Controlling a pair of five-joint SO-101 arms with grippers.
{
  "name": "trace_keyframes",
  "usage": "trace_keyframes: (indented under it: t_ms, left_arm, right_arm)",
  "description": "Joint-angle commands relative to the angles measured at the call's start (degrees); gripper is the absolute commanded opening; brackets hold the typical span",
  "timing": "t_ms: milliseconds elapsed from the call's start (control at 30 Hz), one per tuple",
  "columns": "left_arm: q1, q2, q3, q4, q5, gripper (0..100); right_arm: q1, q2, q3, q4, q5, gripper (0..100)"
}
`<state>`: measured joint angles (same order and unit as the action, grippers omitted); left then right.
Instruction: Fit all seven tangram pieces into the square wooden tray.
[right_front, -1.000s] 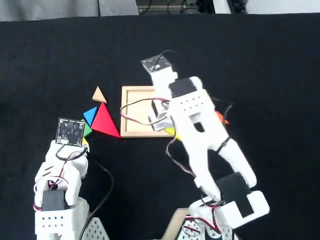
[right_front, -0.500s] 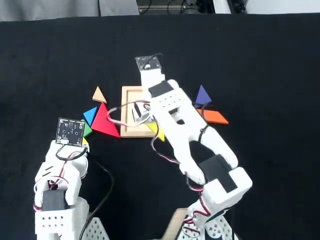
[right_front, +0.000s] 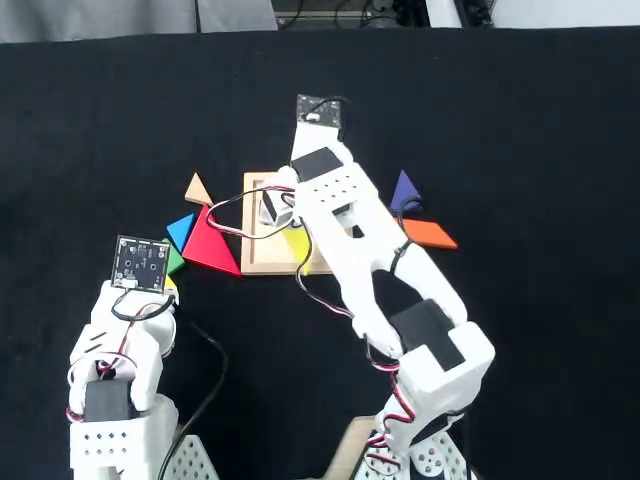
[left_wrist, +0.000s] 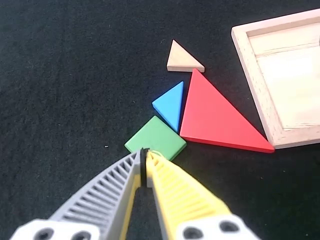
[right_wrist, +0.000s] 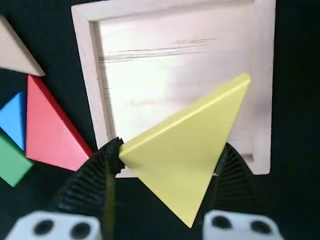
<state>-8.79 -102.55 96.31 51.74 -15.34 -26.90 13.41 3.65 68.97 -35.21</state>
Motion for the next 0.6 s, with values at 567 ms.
trace_keyframes:
  t_ms: [567]
  left_arm:
    - [0.48, 0.0, 1.19, 0.26, -0.35, 3]
  right_arm:
    - [4.75, 10.68, -9.36, -1.49, -30.68, 14.9]
